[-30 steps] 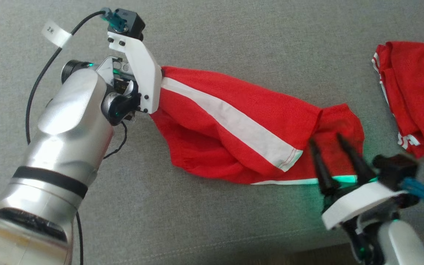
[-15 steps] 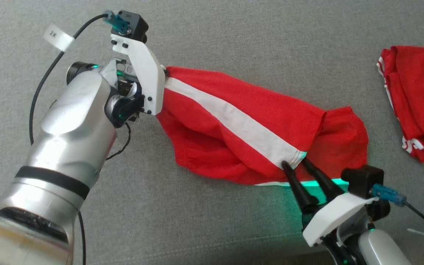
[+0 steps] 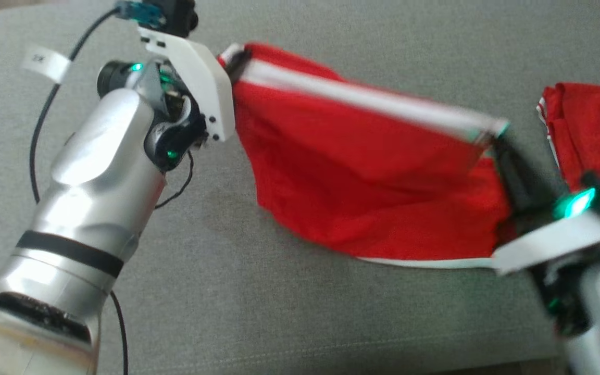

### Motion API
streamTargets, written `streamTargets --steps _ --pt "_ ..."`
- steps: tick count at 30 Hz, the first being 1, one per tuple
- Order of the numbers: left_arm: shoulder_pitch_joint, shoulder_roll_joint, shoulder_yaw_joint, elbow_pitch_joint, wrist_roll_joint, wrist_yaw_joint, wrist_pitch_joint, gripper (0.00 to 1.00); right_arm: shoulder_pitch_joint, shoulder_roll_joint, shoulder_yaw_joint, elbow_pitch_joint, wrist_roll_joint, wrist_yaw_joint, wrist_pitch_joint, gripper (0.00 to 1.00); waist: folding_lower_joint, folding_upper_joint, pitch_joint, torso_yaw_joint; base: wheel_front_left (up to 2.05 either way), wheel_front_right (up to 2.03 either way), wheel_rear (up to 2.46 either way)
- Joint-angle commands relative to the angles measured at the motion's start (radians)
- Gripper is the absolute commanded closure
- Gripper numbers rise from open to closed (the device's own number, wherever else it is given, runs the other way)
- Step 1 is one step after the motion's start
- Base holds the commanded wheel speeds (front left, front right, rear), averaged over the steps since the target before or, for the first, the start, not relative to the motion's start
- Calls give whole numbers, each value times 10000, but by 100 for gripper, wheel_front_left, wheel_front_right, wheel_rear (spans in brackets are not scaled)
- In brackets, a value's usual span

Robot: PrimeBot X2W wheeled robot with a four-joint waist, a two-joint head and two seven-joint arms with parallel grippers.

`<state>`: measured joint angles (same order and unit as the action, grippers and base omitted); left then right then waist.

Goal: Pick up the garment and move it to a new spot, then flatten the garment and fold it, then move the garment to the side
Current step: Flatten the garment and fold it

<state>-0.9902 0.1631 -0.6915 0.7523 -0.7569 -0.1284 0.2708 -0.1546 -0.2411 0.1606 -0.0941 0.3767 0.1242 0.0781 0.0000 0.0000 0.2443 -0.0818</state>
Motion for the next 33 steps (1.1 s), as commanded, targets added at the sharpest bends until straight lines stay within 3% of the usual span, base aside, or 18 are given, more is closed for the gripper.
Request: streamTargets --steps 1,5,12,22,28,33 --pt "-789 434 451 -404 -17 -23 -277 100 -574 -372 -61 -518 -116 65 -17 100 0 0 -181 68 0 0 0" --pt "-937 403 746 -675 -34 99 -1046 100 -1326 -803 -378 -776 -187 65 120 100 0 0 -429 153 0 0 0" --pt "-1046 348 1297 -1752 167 865 -2604 100 -2710 -1496 -987 -1244 -132 65 399 100 0 0 -968 408 0 0 0" --pt "-523 752 1424 -3996 390 1816 -2612 100 -3411 -1701 -1355 -1544 157 65 861 100 0 0 -1092 680 0 0 0" --pt "-557 765 1406 -4175 439 2083 -2481 100 -4333 -1742 -770 -621 658 65 928 100 0 0 -614 639 0 0 0" --pt "-1339 392 1509 -2872 666 2170 -3152 100 -6260 -1722 65 1163 1042 65 531 100 0 0 -24 547 0 0 0"
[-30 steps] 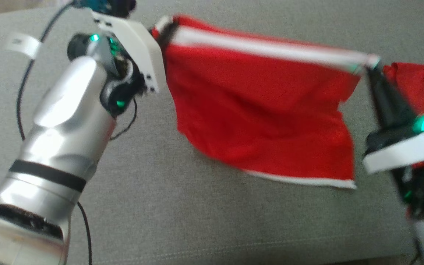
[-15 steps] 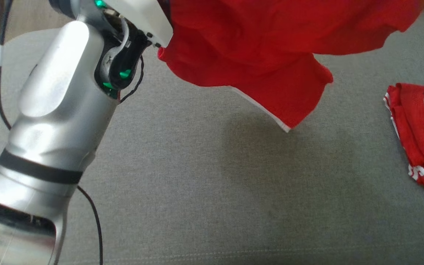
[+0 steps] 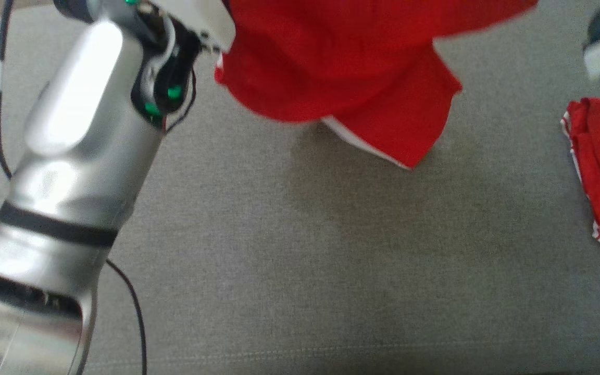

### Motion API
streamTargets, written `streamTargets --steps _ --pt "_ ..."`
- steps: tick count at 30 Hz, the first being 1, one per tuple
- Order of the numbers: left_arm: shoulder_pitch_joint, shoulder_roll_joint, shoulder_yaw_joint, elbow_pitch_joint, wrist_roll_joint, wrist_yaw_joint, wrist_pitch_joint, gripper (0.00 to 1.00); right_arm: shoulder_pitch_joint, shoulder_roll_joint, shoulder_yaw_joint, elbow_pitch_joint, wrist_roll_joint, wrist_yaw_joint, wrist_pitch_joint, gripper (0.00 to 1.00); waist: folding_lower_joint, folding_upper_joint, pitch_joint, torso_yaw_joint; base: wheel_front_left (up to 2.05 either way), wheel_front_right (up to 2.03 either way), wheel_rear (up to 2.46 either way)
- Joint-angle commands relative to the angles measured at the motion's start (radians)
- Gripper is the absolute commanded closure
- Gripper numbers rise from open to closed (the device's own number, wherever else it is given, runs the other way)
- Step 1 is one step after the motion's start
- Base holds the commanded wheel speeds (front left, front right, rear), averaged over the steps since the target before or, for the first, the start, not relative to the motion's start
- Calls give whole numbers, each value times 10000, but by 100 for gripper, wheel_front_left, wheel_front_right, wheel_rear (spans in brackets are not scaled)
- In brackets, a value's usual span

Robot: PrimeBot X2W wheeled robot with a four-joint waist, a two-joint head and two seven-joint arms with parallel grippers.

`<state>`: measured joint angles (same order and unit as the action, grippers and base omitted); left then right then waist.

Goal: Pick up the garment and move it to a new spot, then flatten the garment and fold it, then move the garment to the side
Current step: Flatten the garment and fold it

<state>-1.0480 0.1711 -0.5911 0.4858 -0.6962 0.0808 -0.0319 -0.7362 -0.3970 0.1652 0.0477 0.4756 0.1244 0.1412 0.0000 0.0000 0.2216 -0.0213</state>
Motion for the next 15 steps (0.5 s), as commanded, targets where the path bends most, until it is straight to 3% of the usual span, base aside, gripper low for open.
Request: streamTargets --steps 1,7,11,15 --pt "-977 198 572 188 82 71 -387 100 -913 -122 201 189 101 63 -254 100 0 0 300 -82 0 0 0" --pt "-2357 -350 929 2361 351 -255 -2052 100 -3455 413 1281 2866 254 63 -1843 100 0 0 609 -252 0 0 0" --pt "-2871 -567 1144 3228 778 -438 -2283 100 -4473 865 2046 4340 440 63 -2812 100 0 0 918 -337 0 0 0" --pt "-2367 -719 1685 3294 1311 -581 -2294 100 -4527 1255 3138 5496 913 63 -3296 100 0 0 1280 -416 0 0 0"
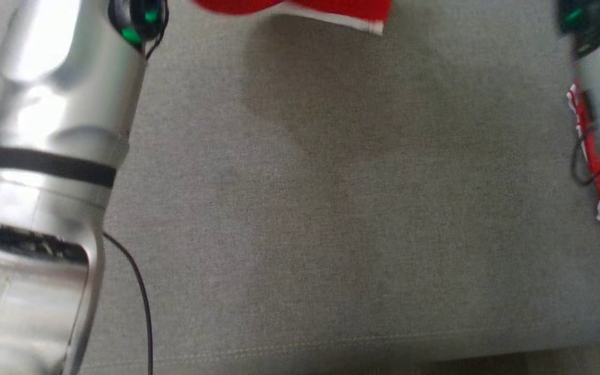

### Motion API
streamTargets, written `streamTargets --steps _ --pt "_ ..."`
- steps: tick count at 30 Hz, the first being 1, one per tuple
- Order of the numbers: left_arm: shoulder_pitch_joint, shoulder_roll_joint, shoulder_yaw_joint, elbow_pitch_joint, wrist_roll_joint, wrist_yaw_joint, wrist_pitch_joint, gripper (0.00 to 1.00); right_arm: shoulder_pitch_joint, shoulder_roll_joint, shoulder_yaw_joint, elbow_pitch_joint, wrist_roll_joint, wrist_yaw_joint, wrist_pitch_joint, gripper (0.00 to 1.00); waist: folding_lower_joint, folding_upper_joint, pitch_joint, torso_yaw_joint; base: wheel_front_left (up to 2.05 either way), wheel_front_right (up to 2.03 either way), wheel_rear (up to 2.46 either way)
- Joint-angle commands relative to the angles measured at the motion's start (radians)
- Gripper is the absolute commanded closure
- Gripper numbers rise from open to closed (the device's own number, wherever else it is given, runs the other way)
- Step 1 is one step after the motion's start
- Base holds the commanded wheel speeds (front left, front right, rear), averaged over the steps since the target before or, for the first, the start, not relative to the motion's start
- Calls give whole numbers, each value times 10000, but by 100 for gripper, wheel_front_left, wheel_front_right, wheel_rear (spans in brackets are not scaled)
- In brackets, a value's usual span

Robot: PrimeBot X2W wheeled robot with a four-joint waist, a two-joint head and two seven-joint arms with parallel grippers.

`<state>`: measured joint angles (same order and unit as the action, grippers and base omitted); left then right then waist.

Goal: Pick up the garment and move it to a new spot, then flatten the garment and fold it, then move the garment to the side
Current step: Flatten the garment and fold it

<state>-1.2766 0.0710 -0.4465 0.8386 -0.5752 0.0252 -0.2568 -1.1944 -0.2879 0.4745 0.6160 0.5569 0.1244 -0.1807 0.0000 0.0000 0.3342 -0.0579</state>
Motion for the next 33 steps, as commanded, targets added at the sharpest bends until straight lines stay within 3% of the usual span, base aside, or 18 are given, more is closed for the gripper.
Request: streamTargets --steps 1,6,11,17,21,26,33 --pt "-80 282 239 -235 101 -25 -44 100 55 164 45 -188 100 63 -76 100 0 0 153 -49 0 0 0" --pt "1272 34 1014 141 362 -246 -47 100 1051 406 1484 727 949 63 -359 100 0 0 535 -40 0 0 0" --pt "2588 -152 1502 23 652 -423 -48 100 2510 241 2092 1055 1968 63 -600 100 0 0 643 93 0 0 0" --pt "5335 -204 1470 -1670 710 -494 -48 100 4985 -128 2333 514 2780 63 -722 100 0 0 209 101 0 0 0" --pt "7005 -205 1018 -2998 1340 -334 -48 100 6355 -496 2001 -456 2682 63 -776 100 0 0 -115 81 0 0 0" --pt "8676 -204 670 -4153 2332 -397 -49 100 8219 -986 859 -1918 2089 63 -760 100 0 0 -533 78 0 0 0" --pt "10795 -52 658 -5795 3169 -218 -49 100 11159 -1022 -1181 -4410 887 63 856 100 0 0 -1151 30 0 0 0"
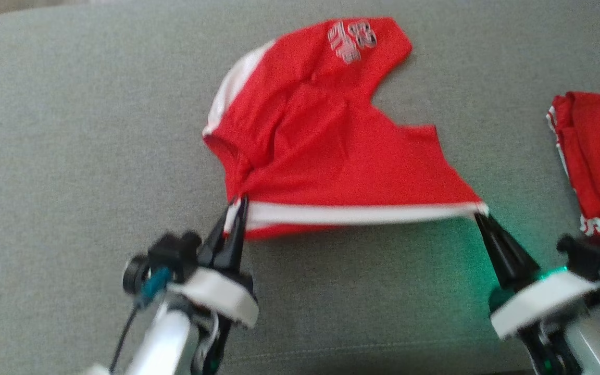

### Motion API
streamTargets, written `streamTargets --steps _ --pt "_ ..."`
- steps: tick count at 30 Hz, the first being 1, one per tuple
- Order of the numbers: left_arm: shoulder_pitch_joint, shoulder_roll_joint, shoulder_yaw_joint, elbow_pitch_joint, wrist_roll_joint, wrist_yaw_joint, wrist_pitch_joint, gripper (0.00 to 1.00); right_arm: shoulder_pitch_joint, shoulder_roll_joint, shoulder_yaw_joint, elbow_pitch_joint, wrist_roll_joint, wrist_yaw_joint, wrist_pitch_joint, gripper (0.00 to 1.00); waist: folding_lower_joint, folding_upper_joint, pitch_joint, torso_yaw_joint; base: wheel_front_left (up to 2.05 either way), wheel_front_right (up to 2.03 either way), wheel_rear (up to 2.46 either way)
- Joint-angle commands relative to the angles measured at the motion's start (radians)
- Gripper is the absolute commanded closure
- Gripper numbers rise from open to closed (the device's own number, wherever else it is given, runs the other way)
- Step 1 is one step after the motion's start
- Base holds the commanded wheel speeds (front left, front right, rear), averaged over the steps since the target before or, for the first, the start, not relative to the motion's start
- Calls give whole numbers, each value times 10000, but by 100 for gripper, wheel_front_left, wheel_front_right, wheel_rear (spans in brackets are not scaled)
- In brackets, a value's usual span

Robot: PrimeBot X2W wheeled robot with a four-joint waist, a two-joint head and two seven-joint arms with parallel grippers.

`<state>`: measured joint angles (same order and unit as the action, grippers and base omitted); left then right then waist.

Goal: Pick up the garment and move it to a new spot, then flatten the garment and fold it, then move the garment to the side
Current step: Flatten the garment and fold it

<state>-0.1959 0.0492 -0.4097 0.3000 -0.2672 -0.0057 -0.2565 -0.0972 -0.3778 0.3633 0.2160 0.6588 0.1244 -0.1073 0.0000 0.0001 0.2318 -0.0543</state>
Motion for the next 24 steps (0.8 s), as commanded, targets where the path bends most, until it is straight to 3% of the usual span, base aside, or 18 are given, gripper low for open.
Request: streamTargets --steps 1,10,17,24 --pt "278 178 273 -638 149 128 -53 100 622 -46 -401 -819 -318 63 472 100 0 -1 -190 -4 0 0 0" --pt "2255 151 37 -2246 -47 452 12 100 3431 981 -2950 -4500 -1789 63 3167 100 0 -1 -450 57 0 0 0" --pt "2030 104 24 -2657 -554 449 459 100 3133 1191 -3496 -5213 -2066 63 3907 100 0 -1 -397 153 0 0 0" --pt "635 42 22 -2272 -1474 357 1240 100 977 575 -3454 -4272 -1736 63 4269 100 0 -1 223 396 0 0 0"
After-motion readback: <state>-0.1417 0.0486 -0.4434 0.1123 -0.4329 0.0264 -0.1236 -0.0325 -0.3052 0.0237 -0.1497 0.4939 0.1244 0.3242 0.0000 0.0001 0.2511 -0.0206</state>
